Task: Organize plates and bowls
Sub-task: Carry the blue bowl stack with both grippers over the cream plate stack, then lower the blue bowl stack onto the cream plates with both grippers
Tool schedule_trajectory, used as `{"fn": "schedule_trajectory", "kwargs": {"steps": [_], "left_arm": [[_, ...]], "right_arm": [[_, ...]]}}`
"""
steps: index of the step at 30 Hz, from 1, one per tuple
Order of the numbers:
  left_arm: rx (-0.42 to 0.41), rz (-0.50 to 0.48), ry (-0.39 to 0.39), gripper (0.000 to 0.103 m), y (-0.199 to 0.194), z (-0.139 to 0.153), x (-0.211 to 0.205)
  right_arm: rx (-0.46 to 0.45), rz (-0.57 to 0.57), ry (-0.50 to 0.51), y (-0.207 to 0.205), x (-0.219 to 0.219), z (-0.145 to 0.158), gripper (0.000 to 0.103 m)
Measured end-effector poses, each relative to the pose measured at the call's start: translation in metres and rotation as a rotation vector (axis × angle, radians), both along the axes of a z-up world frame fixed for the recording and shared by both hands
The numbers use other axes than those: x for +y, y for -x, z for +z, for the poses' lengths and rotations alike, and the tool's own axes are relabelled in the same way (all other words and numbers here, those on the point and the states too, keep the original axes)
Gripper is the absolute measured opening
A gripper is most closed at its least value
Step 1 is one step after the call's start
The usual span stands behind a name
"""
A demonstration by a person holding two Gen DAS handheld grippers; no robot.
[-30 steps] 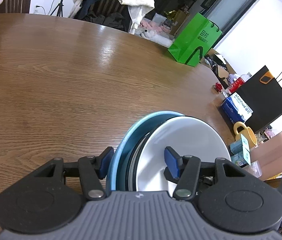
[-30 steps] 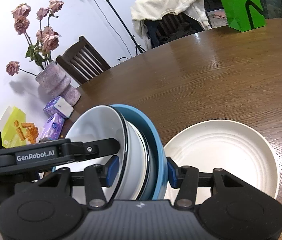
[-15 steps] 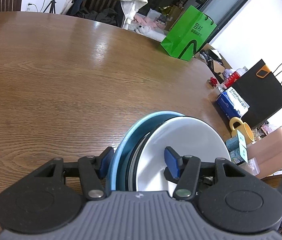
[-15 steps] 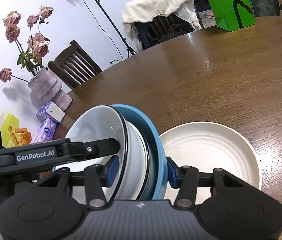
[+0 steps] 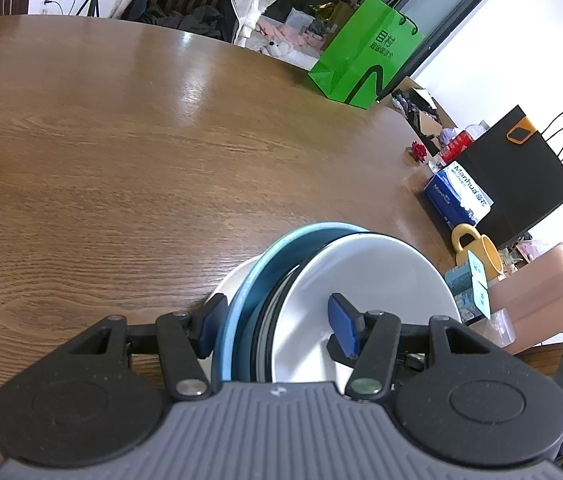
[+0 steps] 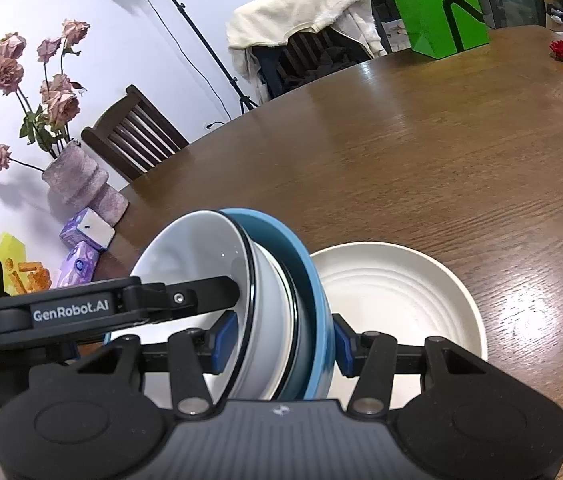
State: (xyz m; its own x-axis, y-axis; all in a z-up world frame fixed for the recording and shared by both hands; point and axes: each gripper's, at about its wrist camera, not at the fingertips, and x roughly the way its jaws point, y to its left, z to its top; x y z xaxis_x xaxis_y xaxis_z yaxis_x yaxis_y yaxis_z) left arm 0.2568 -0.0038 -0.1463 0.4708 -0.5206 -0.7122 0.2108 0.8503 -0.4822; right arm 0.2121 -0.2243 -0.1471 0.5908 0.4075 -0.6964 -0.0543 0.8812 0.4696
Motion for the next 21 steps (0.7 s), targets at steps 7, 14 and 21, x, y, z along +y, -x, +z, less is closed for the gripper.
{"fn": "schedule_trajectory", "kwargs": {"steps": [7,14,21], "left_arm": [[0.010,-0.009,0.003,0.057,0.000,-0.006,-0.011],[0.021,-0.012,0.008,0.057,-0.001,-0.012,-0.019],[0.028,-0.009,0.005,0.057,0.000,-0.017,-0.028]], "right_arm": [[0.012,-0.010,0.005,0.002,-0.011,-0.005,0.049],[0.021,-0.017,0.010,0.003,-0.021,-0.010,0.049],[0.031,-0.015,0.015,0.003,-0.028,-0.015,0.049]]}}
